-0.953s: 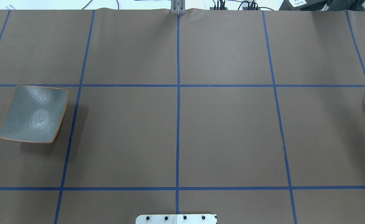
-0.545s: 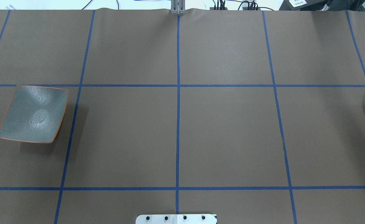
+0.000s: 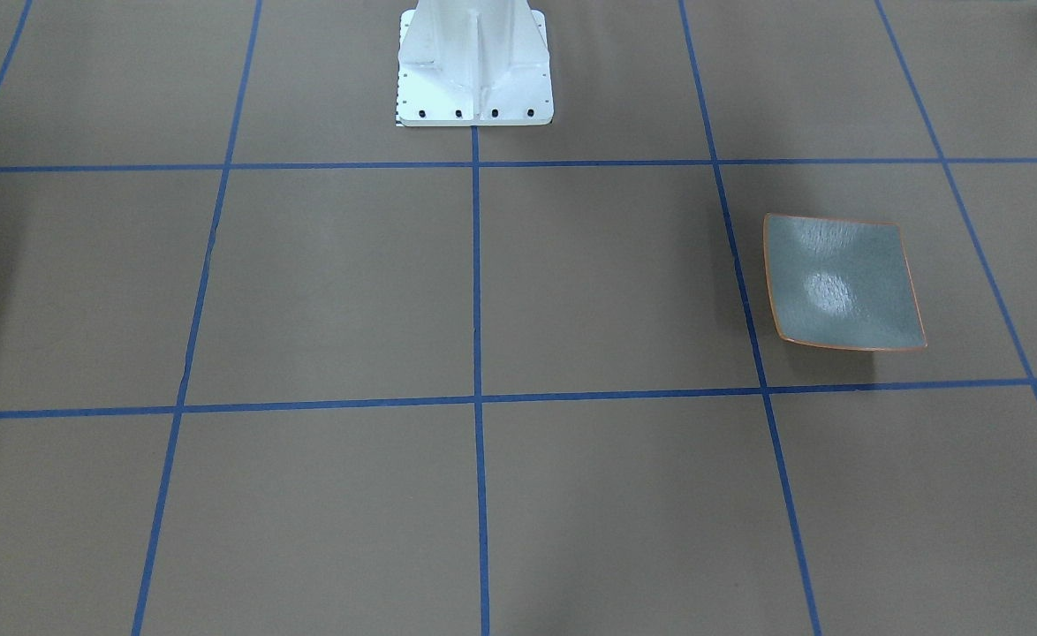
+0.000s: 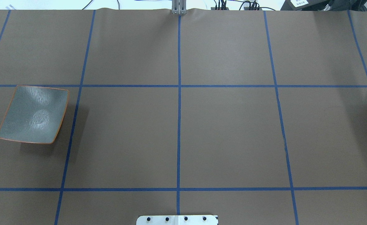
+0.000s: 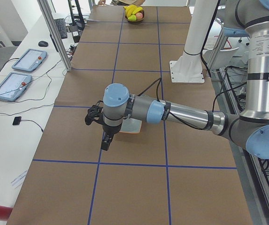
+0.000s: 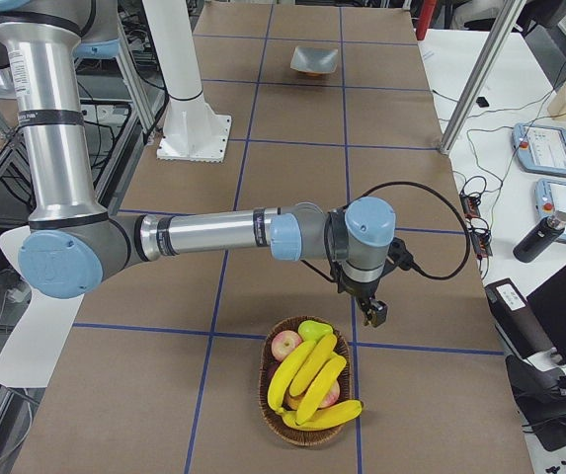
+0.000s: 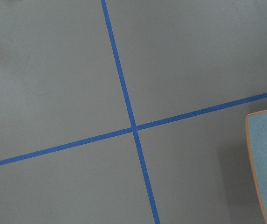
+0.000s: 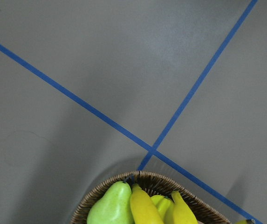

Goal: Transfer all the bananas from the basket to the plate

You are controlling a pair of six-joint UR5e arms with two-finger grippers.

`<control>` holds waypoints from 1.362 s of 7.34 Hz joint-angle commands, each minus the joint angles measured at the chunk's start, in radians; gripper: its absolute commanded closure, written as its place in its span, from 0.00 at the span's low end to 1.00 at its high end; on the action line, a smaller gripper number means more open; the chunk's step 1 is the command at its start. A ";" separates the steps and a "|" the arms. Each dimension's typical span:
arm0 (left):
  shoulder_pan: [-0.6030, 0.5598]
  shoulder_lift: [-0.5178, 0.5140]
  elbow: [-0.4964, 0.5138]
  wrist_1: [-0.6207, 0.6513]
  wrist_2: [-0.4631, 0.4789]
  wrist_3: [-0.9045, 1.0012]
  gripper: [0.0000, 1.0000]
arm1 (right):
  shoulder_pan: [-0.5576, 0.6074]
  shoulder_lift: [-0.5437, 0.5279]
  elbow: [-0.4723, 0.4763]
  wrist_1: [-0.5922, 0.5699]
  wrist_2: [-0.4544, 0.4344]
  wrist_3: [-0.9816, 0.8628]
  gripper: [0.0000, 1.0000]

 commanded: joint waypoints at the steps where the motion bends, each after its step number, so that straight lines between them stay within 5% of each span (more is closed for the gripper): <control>1: 0.000 0.000 0.000 -0.001 0.000 0.000 0.00 | 0.011 0.019 -0.206 0.120 0.024 -0.126 0.00; 3: 0.000 0.000 0.001 -0.001 0.000 0.000 0.00 | 0.010 0.019 -0.342 0.255 0.038 -0.130 0.00; 10: 0.000 0.003 0.004 -0.001 -0.002 0.000 0.00 | -0.016 0.002 -0.353 0.256 0.037 -0.153 0.15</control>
